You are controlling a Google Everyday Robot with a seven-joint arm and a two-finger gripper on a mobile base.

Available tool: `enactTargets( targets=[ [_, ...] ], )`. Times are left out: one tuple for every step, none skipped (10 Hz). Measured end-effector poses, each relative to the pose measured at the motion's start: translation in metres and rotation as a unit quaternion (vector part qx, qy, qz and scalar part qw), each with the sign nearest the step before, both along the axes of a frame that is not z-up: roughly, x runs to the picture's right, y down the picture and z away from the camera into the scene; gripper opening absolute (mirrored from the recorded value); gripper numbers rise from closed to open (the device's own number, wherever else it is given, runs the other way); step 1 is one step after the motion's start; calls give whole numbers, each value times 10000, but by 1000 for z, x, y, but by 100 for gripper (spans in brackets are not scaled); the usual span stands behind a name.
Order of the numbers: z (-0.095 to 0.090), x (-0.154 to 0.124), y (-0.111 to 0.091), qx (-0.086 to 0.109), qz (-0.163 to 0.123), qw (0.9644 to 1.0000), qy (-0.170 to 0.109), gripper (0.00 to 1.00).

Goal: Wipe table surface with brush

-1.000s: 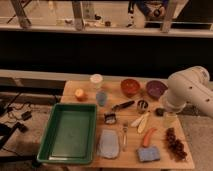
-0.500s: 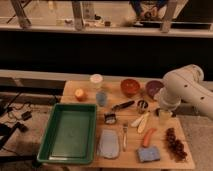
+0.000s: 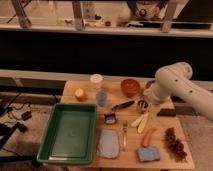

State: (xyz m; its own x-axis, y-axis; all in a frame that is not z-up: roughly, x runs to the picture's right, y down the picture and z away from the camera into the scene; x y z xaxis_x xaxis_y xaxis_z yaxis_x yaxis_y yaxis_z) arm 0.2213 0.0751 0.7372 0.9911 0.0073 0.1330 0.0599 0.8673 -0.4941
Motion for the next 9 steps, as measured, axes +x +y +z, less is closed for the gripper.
enactTargets(
  targets=[
    [6,-6,-1,-26,22,9999,-94,80],
    [13,-17,-2,-59,56,9997,-238,80],
    [16,-24,-1,-125,88,9993,-339,80],
    [19,-30,0,-199,123,9987,-449,80],
    [22,-37,0,-242,142,9980,-566,80],
    [24,-44,0,-286,165,9971,-688,80],
    [27,-50,-1,-332,199,9956,-856,80],
    [31,-52,-3,-361,238,9943,-976,80],
    [35,-53,-5,-370,267,9930,-1093,80]
  ],
)
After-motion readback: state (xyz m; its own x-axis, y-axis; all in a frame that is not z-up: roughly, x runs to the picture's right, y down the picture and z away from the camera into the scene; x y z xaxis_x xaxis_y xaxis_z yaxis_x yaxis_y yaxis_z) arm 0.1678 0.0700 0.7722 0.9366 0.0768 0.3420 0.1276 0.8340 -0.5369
